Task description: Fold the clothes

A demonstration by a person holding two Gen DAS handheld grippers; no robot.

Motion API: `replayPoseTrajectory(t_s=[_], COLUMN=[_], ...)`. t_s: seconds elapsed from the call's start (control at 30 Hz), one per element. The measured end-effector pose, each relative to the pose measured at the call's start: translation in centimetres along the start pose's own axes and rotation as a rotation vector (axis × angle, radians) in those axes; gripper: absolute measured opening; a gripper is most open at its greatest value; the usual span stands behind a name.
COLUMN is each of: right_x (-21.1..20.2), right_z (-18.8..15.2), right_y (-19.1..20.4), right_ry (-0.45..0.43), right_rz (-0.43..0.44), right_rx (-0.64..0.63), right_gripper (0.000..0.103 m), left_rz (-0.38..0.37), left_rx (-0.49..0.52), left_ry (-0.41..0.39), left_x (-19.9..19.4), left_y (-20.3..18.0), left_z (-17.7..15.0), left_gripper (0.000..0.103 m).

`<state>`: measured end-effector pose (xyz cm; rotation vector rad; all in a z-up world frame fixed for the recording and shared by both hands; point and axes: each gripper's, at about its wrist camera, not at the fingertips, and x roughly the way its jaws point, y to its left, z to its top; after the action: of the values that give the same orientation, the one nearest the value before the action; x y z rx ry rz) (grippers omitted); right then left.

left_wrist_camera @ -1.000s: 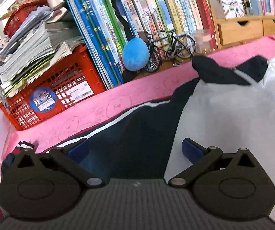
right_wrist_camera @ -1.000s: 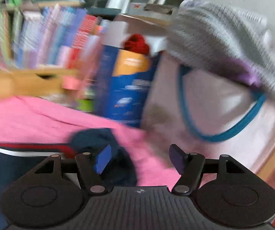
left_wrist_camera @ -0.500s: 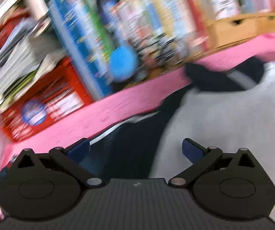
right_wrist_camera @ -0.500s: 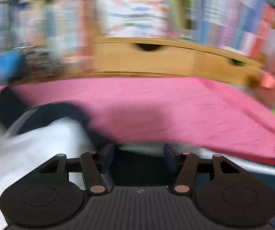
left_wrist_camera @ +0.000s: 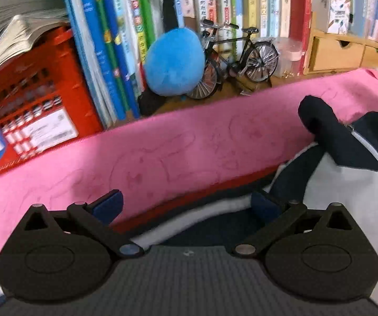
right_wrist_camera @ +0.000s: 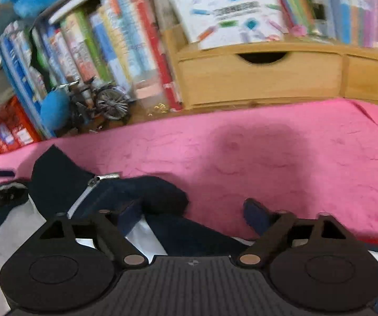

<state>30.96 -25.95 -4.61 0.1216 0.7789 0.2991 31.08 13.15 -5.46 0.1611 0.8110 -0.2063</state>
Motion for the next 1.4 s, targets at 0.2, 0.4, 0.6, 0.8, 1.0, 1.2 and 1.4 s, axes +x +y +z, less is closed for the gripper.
replayPoseTrajectory(t_s=[0.2,0.4,0.6,0.8,1.0,1.2,1.4], right_x=[0.9,2.1,0.4,-4.6,-5.7,-4.5,-4.0], right_z=[-1.1,0.9,2.7,-0.9,-3.2,-3.0,-2.7], right_y=[4.9,5.7,4.2,-0.3,-2.4,-1.7,-0.9], right_ry=[-0.03,-0.081,-0.129,-0.131,-0.081,-0.051,-0.047], right_rz=[0.006,-0.062,-0.04,-0.113,-0.138,-0.111,-0.105], right_rx=[-0.222,-0.209,-0.146,-0.145,-0.137,-0.167,-0.211], right_gripper=[0.033,0.017,0.032,0.074,0.084,0.092,0.093], left_rz=[-0.062,0.075,0.051,-0.027,-0.017,0.232,0.378], left_rx=[-0.026,-0.017,0.002,-0.077,-0.081,0.036,0.031], left_ry=[0.037,-0.038,-0.029,-0.022,-0.066,-0.112,-0.274], left_x=[0.8,0.1,-0.2,0.4,-0.2,-2.1,-3.4], left_y=[1.0,0.6,2.4,3.6,1.6,-4.1,-4.9], left_z=[0.2,-0.7,-1.5,-2.0,-2.5,-4.2,-4.5], left_gripper=[0.103,0.103,0.103,0.103,0.09,0.026,0.013])
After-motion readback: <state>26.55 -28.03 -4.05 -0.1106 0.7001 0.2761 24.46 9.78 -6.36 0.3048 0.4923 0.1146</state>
